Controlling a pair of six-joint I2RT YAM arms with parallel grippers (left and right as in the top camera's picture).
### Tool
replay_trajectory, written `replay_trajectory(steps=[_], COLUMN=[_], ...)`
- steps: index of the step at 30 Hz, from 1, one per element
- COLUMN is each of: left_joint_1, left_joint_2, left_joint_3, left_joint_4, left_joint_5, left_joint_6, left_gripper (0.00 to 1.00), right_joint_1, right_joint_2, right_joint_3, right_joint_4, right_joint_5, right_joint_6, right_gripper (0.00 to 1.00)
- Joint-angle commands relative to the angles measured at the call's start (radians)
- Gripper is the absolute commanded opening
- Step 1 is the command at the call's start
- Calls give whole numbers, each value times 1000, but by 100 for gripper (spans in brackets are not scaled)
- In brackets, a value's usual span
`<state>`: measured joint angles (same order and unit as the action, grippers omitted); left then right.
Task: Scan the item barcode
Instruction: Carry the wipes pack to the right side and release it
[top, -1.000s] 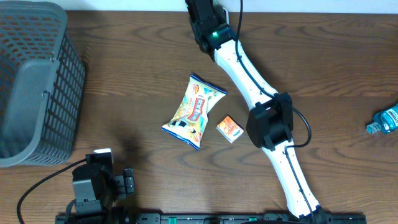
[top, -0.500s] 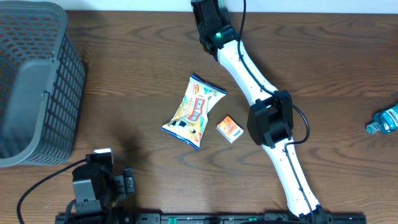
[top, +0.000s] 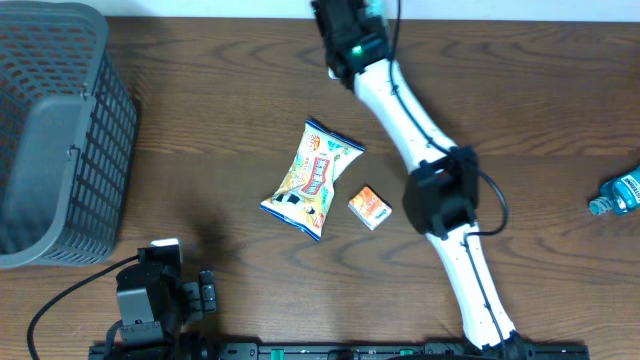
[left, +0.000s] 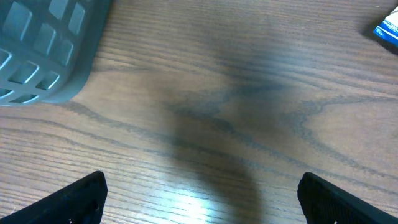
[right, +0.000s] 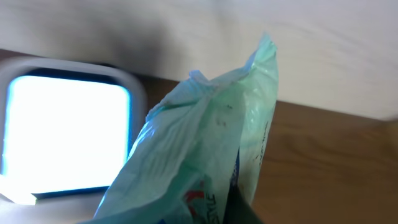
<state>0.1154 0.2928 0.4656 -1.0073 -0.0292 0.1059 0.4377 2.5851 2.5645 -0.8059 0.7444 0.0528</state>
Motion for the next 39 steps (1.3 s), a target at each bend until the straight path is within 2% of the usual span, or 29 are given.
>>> replay_trajectory(steps=[1,9,13,18,19,20,21,22,23,26,30,32,35,39], left_joint_1=[-3,-3,-3,-3,-3,-3,-3,-3,-3,-3,-3,-3,-3,-3], left_joint_2=[-1,-1,-1,-1,-1,-1,-1,-1,-1,-1,-1,-1,-1,-1], left_joint_3=[0,0,0,0,0,0,0,0,0,0,0,0,0,0], left_joint_4=[-2,-2,-2,-2,-2,-2,-2,-2,-2,-2,-2,-2,-2,-2], left_joint_5=[-5,-5,-5,-5,-5,-5,-5,-5,-5,-5,-5,-5,-5,-5], left_joint_6=[9,9,9,9,9,9,9,9,9,9,9,9,9,9], left_gripper=[98,98,98,98,98,98,98,98,98,98,98,98,98,98], right_joint_1=[-160,-521,-676,-798,-813,-827,-834,-839,-841,-838,-819,-799,-742,-620], right_joint_2=[-130,-86,-39,-10,-10,-18,-23,-35,-47,-101,-194,-232,-251,-225], right_joint_3=[21,19,19,19,19,21,21,21,21,22,22,22,22,14], right_joint_4=[-110,-549,-627,-639,-638,-639,-638,-636,-635,-638,-686,-720,-778,-832], right_joint_5=[96,69,-42,-240,-281,-319,-341,-363,-370,-365,-470,-662,-988,-1220], right_joint_6=[58,278,280,280,280,278,270,256,243,222,307,350,342,230], right_gripper=[1,1,1,2,15,34,61,95,99,99,99,99,99,99])
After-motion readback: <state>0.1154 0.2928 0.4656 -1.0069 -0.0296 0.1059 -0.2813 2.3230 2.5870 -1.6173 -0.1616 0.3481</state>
